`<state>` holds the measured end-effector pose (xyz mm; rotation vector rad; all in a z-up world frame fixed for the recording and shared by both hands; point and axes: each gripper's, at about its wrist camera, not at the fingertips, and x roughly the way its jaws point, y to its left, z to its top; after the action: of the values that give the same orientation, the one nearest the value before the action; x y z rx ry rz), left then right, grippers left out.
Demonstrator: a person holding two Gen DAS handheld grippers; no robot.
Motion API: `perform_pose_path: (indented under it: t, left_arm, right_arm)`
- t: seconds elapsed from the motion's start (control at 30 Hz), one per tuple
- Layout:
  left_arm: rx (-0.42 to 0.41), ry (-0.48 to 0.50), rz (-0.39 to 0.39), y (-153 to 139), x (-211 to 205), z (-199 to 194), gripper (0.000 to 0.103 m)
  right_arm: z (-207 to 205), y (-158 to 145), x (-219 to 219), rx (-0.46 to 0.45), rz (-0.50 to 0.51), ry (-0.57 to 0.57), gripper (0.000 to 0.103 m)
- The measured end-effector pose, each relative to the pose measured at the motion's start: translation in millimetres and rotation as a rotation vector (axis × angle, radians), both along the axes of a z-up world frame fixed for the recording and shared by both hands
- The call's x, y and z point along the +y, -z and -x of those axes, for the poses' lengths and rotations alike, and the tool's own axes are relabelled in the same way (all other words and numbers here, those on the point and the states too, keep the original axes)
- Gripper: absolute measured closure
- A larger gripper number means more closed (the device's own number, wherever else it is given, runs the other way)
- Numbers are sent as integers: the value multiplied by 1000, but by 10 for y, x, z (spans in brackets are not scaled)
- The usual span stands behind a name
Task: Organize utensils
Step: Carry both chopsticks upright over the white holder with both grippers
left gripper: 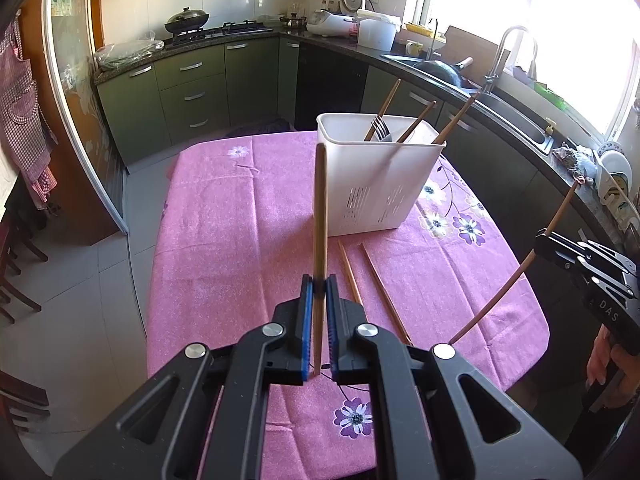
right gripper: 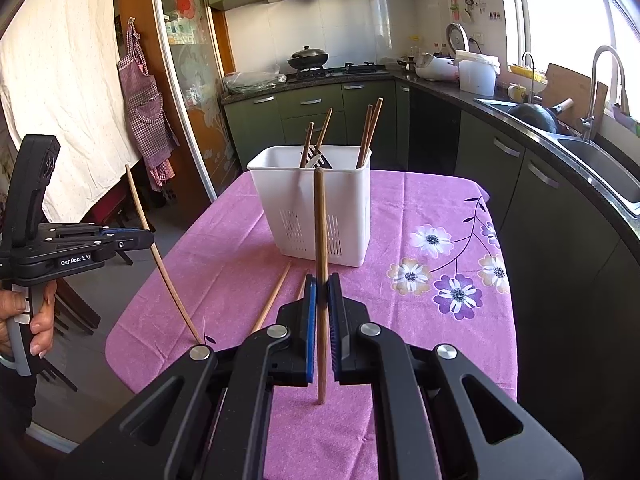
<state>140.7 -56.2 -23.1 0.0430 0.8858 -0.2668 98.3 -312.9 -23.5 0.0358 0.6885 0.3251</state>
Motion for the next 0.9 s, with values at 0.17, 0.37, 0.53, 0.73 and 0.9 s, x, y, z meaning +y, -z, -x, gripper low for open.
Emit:
perform_pose_path:
  t: [0.17, 0.37, 0.53, 0.73, 0.9]
  left_arm:
    - [-2, 3, -6, -17, -34, -20, 96]
    - [-6, 7, -4, -93, -41, -82, 96]
    - [-29, 21, 3, -342, -82, -160, 96]
    - [-105, 33, 24, -860, -155, -258, 96]
    - [-176, 43, 57, -1323, -236, -375, 96]
  right_arm:
    - [-50, -10, 19, -1, 2, -4, 96]
    - [-112, -166, 5, -25, -9, -1, 96]
    - [-182, -526, -27, -81, -33, 1, 96]
    - [-305, -1024, -15, -163, -57, -10, 96]
    - [-492, -1397, 17, -231, -70, -7, 96]
